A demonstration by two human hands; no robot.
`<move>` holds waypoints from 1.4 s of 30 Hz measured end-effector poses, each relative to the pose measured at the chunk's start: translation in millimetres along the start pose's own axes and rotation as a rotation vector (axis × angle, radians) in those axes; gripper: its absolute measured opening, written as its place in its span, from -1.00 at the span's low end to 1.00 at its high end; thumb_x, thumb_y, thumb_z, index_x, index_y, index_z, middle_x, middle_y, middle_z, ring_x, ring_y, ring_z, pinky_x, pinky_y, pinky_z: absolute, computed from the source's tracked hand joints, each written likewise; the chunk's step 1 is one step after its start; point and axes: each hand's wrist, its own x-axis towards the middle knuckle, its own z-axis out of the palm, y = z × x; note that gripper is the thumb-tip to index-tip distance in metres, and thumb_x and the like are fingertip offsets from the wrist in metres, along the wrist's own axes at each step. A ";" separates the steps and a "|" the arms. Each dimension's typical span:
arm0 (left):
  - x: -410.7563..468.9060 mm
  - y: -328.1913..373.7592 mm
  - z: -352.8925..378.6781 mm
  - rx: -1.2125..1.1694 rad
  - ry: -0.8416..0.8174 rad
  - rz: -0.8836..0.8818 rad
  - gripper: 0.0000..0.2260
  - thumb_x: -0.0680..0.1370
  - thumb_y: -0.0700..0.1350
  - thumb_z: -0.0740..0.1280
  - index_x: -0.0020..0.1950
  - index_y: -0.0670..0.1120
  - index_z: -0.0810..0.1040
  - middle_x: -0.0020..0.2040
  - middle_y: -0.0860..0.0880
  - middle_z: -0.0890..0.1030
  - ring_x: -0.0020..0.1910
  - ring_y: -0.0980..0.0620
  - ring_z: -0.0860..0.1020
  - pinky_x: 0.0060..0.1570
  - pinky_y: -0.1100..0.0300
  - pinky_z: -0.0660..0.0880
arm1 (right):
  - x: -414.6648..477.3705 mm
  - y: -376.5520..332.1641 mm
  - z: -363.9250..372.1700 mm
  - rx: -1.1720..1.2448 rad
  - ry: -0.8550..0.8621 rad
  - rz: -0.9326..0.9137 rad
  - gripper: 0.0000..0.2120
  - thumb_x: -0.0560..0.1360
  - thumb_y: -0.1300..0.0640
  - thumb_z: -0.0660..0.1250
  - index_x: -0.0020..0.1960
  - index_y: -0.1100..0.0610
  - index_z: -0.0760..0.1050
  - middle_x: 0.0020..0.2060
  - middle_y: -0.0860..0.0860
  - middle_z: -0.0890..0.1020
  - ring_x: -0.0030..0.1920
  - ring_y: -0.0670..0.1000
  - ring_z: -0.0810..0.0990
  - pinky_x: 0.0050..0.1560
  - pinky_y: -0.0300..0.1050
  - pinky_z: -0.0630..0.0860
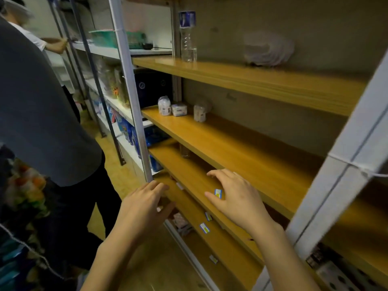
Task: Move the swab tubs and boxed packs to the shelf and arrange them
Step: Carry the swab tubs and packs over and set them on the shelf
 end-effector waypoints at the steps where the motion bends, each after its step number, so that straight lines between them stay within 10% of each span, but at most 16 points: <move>1: 6.4 -8.6 1.8 -0.014 0.006 0.008 -0.61 0.50 0.17 0.21 0.28 0.05 0.41 0.16 0.10 0.52 0.11 0.11 0.51 -0.01 0.30 0.45 | 10.9 -3.1 5.1 0.002 -0.002 0.004 -0.56 0.51 -0.13 0.22 0.36 -0.12 0.24 0.28 -0.18 0.40 0.27 -0.16 0.36 0.07 -0.33 0.28; 32: 325.7 -172.4 115.9 -0.191 0.003 0.098 -0.60 0.52 0.17 0.18 0.30 0.06 0.36 0.21 0.10 0.48 0.17 0.14 0.43 0.03 0.29 0.37 | 414.2 97.4 105.0 0.018 0.010 0.379 -0.46 0.50 -0.14 0.23 0.40 0.01 0.21 0.33 0.07 0.38 0.31 0.12 0.36 0.25 0.08 0.38; 39: 384.1 -203.6 137.1 -0.215 -0.035 0.202 -0.59 0.51 0.18 0.18 0.31 0.04 0.37 0.20 0.09 0.48 0.13 0.12 0.45 0.01 0.26 0.38 | 477.1 108.4 116.6 0.026 0.153 0.572 -0.16 0.43 -0.18 0.31 0.50 -0.08 -0.14 0.51 0.07 -0.08 0.48 0.24 -0.07 0.41 0.19 0.16; 42: 412.5 -212.1 142.3 -0.219 -0.039 0.254 -0.58 0.52 0.18 0.17 0.31 0.04 0.36 0.21 0.08 0.48 0.13 0.09 0.45 0.07 0.24 0.33 | 489.2 117.4 132.1 0.068 0.111 0.628 -0.21 0.41 -0.20 0.32 0.49 -0.11 -0.04 0.47 0.12 0.12 0.42 0.25 0.20 0.32 0.17 0.31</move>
